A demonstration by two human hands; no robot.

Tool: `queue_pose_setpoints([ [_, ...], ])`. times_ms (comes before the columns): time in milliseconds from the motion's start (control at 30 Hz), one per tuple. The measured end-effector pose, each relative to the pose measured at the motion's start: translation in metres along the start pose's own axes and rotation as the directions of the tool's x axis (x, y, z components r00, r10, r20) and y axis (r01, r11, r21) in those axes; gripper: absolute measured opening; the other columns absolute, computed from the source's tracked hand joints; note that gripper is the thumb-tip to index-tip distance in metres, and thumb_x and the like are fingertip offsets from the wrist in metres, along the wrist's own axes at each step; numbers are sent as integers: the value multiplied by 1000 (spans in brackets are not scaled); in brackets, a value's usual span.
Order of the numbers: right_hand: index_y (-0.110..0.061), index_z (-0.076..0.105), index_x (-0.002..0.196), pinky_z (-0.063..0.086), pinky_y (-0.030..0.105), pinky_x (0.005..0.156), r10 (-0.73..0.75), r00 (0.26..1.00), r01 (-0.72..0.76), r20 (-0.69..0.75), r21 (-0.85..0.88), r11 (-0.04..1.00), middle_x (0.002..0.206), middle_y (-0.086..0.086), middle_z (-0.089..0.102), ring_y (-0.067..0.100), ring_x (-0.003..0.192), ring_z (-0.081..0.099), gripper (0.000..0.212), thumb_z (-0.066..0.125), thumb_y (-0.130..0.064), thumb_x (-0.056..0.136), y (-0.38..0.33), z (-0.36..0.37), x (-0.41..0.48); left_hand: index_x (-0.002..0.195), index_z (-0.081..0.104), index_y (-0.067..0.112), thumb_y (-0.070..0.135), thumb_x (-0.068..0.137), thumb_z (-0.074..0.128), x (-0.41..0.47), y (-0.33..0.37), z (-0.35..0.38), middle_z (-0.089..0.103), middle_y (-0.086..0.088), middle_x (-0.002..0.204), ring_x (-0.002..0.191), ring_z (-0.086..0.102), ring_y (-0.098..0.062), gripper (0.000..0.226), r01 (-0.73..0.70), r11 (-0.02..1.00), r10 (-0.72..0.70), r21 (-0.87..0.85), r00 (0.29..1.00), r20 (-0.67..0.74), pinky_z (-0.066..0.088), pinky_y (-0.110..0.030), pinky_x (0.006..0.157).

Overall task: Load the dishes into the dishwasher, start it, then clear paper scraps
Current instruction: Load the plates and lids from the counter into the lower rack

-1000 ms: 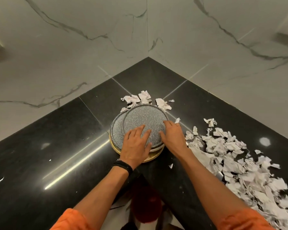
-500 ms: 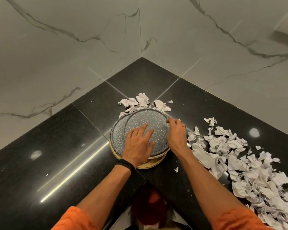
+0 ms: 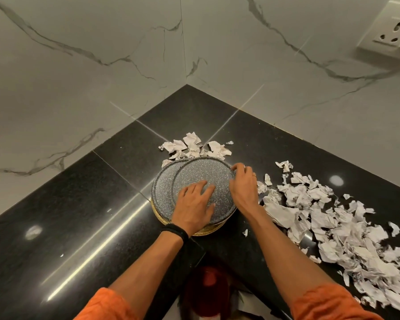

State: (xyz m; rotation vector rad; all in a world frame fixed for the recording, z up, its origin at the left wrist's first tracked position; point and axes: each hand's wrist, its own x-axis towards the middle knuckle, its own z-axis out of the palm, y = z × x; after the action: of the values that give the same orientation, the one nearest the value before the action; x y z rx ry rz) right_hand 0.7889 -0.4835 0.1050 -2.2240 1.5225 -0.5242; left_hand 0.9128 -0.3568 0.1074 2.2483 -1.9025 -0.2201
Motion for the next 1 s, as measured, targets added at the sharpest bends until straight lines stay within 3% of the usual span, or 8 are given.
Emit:
queue_pose_setpoints([
  [167,-14,53,127,40,18,53,-4,989,33,-146,197,980,116,4,47,13,71,53,29,51,-8,99,-15,-18,-10,155,30,28,53,101,46,15,0,-12,36,-4,158,143,37,-23,62,-34,997,30,-75,998,-55,36,-43,115],
  [333,-18,62,119,48,9,64,78,955,19,-285,325,946,117,-3,46,0,77,56,23,53,-7,100,-21,-45,-23,156,34,30,70,98,31,20,16,-25,37,-3,158,144,36,-22,70,-212,964,197,-163,975,-105,36,-46,115],
  [500,-16,70,110,44,3,71,245,893,-111,-377,342,933,114,-6,48,-20,94,48,23,55,-2,98,-5,-79,-40,157,35,31,75,92,40,13,40,-26,35,-2,162,149,29,-23,78,-413,904,400,-112,908,-124,26,-46,119],
  [567,-18,71,108,43,3,71,295,877,-164,-380,340,926,115,-5,49,-17,92,49,24,55,-3,98,1,-89,-49,156,37,28,68,89,54,14,49,-28,38,-6,160,148,34,-27,80,-485,874,477,-39,870,-129,29,-47,118],
  [667,-19,72,104,43,2,71,402,809,-257,-429,356,898,117,-4,47,-10,90,49,25,54,-3,99,14,-110,-76,152,45,22,29,86,71,11,72,-28,50,-10,153,139,48,-30,71,-619,785,607,-28,778,-164,41,-47,112],
  [800,-20,73,100,40,7,67,498,715,-320,-490,404,857,119,-1,49,0,91,54,23,51,-11,100,36,-142,-122,141,60,21,-3,80,75,7,113,-36,65,-6,139,126,62,-25,67,-735,672,691,-88,665,-282,54,-44,100],
  [900,-19,74,101,43,18,68,518,644,-352,-563,383,854,110,-1,57,12,88,59,23,51,-24,100,55,-162,-157,132,68,25,-1,84,73,0,150,-44,71,1,129,115,69,-22,55,-781,607,723,-144,618,-308,57,-41,91],
  [1000,-20,74,97,48,36,82,464,577,-392,-672,270,879,100,-2,66,19,88,60,37,44,-41,101,81,-184,-199,123,72,25,7,90,71,-16,193,-49,76,3,115,101,73,-21,38,-841,519,790,-152,540,-288,58,-37,82],
])
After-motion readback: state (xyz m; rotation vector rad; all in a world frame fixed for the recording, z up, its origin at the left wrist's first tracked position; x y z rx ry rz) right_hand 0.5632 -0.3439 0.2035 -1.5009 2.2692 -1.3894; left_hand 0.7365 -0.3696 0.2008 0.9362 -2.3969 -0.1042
